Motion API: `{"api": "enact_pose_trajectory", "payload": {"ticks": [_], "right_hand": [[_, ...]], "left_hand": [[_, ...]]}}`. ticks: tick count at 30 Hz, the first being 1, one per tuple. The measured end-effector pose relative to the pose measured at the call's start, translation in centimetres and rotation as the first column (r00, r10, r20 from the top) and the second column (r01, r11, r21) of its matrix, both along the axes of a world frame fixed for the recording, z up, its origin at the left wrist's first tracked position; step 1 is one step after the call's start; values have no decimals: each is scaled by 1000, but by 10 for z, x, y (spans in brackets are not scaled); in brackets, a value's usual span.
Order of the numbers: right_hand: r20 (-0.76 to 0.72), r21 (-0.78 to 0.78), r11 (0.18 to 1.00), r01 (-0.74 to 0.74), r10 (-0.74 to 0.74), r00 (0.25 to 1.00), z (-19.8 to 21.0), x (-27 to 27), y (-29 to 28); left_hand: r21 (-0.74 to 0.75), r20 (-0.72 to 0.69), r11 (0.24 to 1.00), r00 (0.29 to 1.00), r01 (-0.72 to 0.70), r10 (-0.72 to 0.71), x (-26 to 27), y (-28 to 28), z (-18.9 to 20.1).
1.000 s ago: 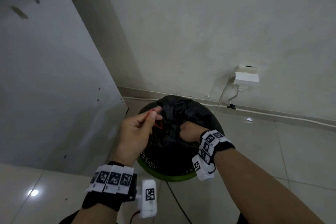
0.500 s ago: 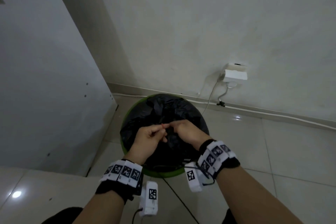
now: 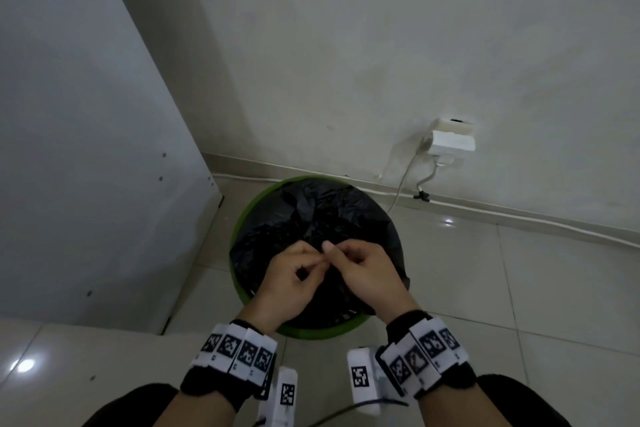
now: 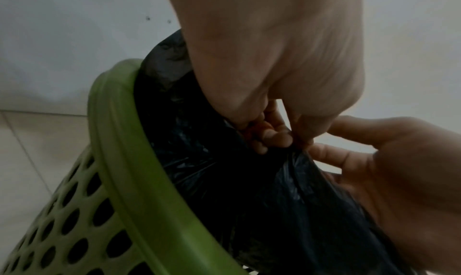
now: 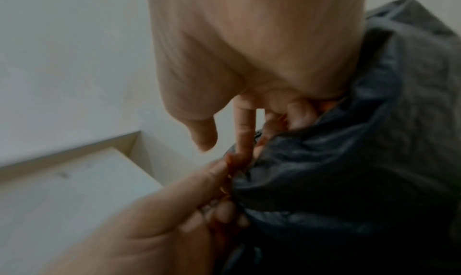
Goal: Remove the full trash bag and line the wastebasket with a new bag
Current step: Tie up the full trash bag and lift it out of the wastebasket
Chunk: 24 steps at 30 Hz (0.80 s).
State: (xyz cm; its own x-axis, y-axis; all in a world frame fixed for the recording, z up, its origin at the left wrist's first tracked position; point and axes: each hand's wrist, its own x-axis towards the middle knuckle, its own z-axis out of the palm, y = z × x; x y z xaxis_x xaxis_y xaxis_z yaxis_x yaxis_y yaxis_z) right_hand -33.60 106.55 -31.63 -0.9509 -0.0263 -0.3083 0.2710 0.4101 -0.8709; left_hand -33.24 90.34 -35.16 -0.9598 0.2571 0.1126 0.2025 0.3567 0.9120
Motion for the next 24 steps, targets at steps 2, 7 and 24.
{"api": "enact_pose_trajectory", "payload": {"ticks": [2,7,24], "right_hand": [[-35,6,1000,-20,21,999,-4,-4,-3],[2,5,996,85,-85,996,-11,-13,-1],[585,-680,547,488,3,811,17,-8,17]], "left_hand": [[3,-48,1000,999,7,-7,0,-2,-5],[73,-26,981,983,-181,183,4,1,-4],[391,324,847,915,-360,239,2,21,11]]}}
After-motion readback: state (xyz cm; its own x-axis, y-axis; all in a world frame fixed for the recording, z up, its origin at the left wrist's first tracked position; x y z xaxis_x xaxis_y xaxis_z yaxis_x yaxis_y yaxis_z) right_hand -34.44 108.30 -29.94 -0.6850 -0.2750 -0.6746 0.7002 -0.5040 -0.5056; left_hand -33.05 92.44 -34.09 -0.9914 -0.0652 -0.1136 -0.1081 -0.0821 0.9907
